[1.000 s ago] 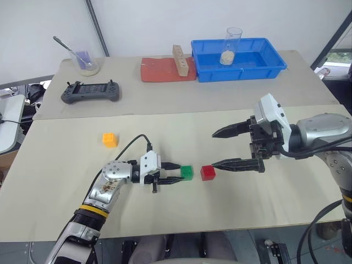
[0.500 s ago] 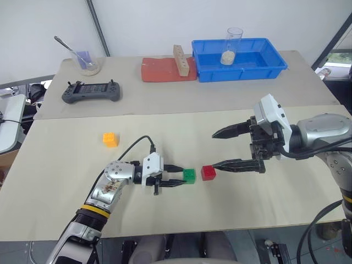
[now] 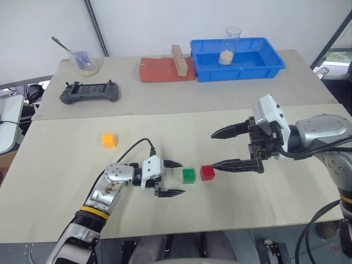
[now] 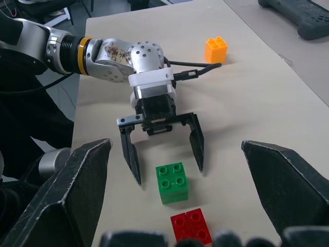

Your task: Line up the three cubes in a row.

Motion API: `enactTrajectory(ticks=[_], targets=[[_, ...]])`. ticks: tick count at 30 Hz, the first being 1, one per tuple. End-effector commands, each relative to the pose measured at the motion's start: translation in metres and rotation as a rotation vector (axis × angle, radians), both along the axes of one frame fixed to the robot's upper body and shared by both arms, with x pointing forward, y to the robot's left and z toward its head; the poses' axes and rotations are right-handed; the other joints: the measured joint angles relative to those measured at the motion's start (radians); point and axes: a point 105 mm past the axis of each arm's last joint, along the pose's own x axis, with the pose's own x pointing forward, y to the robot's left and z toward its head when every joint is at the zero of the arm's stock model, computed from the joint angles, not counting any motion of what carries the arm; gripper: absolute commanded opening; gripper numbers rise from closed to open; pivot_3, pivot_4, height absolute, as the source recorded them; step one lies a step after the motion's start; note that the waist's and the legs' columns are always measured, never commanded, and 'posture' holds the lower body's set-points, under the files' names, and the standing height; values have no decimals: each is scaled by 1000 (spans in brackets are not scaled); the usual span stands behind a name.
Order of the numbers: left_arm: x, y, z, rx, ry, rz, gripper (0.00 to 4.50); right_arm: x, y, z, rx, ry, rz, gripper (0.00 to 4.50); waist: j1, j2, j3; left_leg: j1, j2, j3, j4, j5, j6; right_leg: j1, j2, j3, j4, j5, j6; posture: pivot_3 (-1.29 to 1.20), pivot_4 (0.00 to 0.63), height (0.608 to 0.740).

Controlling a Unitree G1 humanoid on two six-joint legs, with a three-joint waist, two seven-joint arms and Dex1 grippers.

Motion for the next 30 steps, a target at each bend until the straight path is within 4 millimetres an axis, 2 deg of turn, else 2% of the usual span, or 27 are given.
enactTrajectory(ticks=[1,5,9,13,16,22,30], targets=[[1,31,12,-8,-16,126,4489,-3,6,10,20,-59,33,4500,-11,0,0,0,0,0,0,0,0,-1,0,0,0,0,0,0,150,740],[-5,70,27,-55,-33,391,4489,-1,16,23,81,-62,41,4500,-29,0,0,0,1,0,-1,-1,0,-3,0,0,1,0,0,0,150,740],[-16,104,43,-174,-89,788,4489,-1,33,40,143,-73,80,4500,-27,0,0,-1,1,0,-2,-2,0,-7,0,1,1,0,0,0,150,740],[-19,137,50,-248,-162,1158,4489,-1,48,52,184,-77,118,4500,-5,-1,1,-1,1,1,-1,-2,-1,-8,0,0,0,0,0,0,150,740],[-15,155,48,-300,-180,1363,4489,-2,56,60,214,-66,145,4500,9,-1,1,-1,1,1,0,-3,-6,-7,1,0,1,1,-1,0,150,740],[11,157,33,-320,-170,1458,4489,0,62,65,217,-71,167,4500,20,-1,1,-1,1,1,1,-5,-9,-7,3,-1,1,1,-2,0,150,740],[48,165,21,-326,-164,1488,4489,2,60,65,206,-79,135,4500,8,-2,0,-2,1,3,1,-4,-8,-9,4,-1,3,2,-2,0,150,740]])
